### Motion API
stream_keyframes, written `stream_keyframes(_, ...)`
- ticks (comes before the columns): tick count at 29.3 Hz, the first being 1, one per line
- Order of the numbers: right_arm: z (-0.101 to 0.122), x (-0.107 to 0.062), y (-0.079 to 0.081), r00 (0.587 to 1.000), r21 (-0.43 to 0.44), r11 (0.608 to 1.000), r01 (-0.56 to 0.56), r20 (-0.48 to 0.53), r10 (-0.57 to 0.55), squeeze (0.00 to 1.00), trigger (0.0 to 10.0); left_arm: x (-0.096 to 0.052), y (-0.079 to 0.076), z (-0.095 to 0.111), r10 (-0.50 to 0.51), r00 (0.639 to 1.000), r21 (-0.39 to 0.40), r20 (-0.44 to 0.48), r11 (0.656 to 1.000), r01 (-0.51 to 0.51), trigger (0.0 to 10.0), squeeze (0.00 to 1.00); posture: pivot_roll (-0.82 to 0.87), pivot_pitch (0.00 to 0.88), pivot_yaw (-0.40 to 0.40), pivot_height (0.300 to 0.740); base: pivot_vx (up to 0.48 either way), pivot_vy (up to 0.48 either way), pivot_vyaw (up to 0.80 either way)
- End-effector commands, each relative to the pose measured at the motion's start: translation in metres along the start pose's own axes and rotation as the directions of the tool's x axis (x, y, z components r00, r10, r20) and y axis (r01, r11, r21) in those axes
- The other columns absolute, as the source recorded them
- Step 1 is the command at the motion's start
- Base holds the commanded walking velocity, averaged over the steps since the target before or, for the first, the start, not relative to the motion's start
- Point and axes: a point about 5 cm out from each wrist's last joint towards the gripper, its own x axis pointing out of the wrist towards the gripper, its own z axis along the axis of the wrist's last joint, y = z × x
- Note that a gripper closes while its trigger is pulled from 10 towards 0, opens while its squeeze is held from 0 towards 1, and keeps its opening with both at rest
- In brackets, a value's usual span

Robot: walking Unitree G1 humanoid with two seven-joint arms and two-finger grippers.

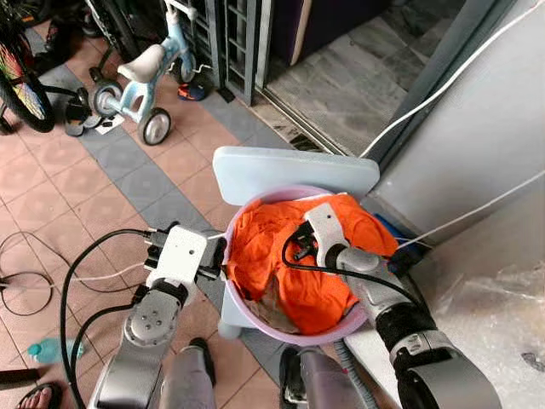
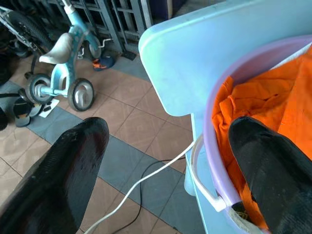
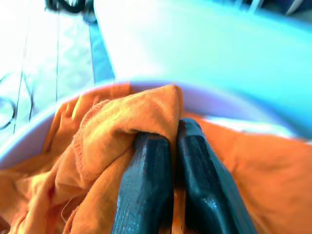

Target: Clothes washing

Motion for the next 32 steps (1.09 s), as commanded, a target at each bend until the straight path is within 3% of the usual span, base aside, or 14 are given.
stream_keyframes(1, 0.008, -0.014, -0.007, 0.995, 0.048, 0.997, 0.057, 0.079, -0.061, 0.00, 0.0, 0.002, -0.002, -0.004, 0.006, 1.000, -0.012, -0.008, 1.000, -0.006, 10.0, 0.00, 0.00, 0.049, -0.065, 0.740, 0.000, 0.000, 0.00)
stream_keyframes(5, 0.020, -0.037, -0.014, 0.945, 0.137, 0.962, 0.235, 0.199, -0.259, 0.00, 0.0, 0.006, -0.005, -0.003, 0.043, 0.999, -0.033, 0.013, 0.999, -0.042, 10.0, 0.00, 0.00, 0.004, -0.065, 0.740, 0.000, 0.000, 0.00)
stream_keyframes(8, 0.026, -0.043, -0.016, 0.923, 0.112, 0.955, 0.275, 0.248, -0.295, 0.00, 0.0, 0.009, -0.005, -0.004, 0.059, 0.998, -0.038, 0.008, 0.998, -0.059, 10.0, 0.00, 0.00, 0.000, -0.059, 0.740, 0.000, 0.000, 0.00)
stream_keyframes(10, 0.032, -0.053, -0.017, 0.883, 0.084, 0.935, 0.344, 0.309, -0.352, 0.00, 0.0, 0.015, -0.007, -0.004, 0.087, 0.996, -0.051, 0.007, 0.995, -0.087, 10.0, 0.00, -0.01, 0.000, -0.048, 0.740, 0.000, 0.000, 0.00)
stream_keyframes(15, 0.028, -0.054, -0.015, 0.880, 0.131, 0.924, 0.360, 0.281, -0.383, 0.00, 0.0, 0.024, -0.007, -0.001, 0.099, 0.995, -0.063, 0.034, 0.993, -0.097, 10.0, 0.00, 0.00, 0.000, -0.038, 0.740, 0.000, 0.000, 0.00)
stream_keyframes(19, 0.044, -0.051, -0.024, 0.850, 0.129, 0.909, 0.396, 0.323, -0.416, 0.00, 0.0, 0.034, -0.001, 0.004, 0.122, 0.990, -0.070, 0.064, 0.991, -0.117, 10.0, 0.00, -0.01, 0.000, -0.034, 0.740, 0.000, 0.000, 0.00)
stream_keyframes(25, 0.073, -0.048, -0.035, 0.809, 0.104, 0.900, 0.423, 0.405, -0.427, 0.00, 0.0, 0.036, 0.001, 0.001, 0.153, 0.986, -0.075, 0.069, 0.986, -0.148, 10.0, 0.00, 0.00, 0.000, -0.033, 0.740, 0.000, 0.000, 0.00)
stream_keyframes(28, 0.075, -0.046, -0.038, 0.807, 0.110, 0.898, 0.426, 0.403, -0.432, 0.00, 0.0, 0.036, -0.001, 0.000, 0.151, 0.986, -0.090, 0.067, 0.985, -0.145, 10.0, 0.00, 0.00, 0.000, -0.034, 0.740, 0.000, 0.000, 0.00)
stream_keyframes(29, 0.072, -0.044, -0.039, 0.815, 0.120, 0.895, 0.429, 0.376, -0.441, 0.00, 8.8, 0.036, -0.002, 0.000, 0.151, 0.986, -0.089, 0.067, 0.985, -0.145, 10.0, 0.00, 0.00, 0.000, -0.035, 0.740, 0.000, 0.000, 0.00)
stream_keyframes(30, 0.070, -0.043, -0.039, 0.820, 0.125, 0.894, 0.430, 0.360, -0.444, 0.00, 8.8, 0.036, -0.002, 0.000, 0.152, 0.986, -0.088, 0.069, 0.985, -0.146, 10.0, 0.00, 0.00, 0.000, -0.035, 0.740, 0.000, 0.000, 0.00)
stream_keyframes(31, 0.070, -0.042, -0.039, 0.820, 0.129, 0.894, 0.429, 0.359, -0.446, 0.00, 10.0, 0.037, -0.002, 0.000, 0.153, 0.986, -0.092, 0.069, 0.985, -0.147, 10.0, 0.00, 0.00, 0.000, -0.035, 0.740, 0.000, 0.000, -0.79)
stream_keyframes(32, 0.070, -0.042, -0.039, 0.820, 0.129, 0.894, 0.429, 0.359, -0.446, 0.00, 10.0, 0.037, -0.002, 0.000, 0.153, 0.986, -0.092, 0.069, 0.985, -0.147, 10.0, 0.00, 0.00, 0.000, -0.035, 0.740, 0.000, 0.000, -0.79)
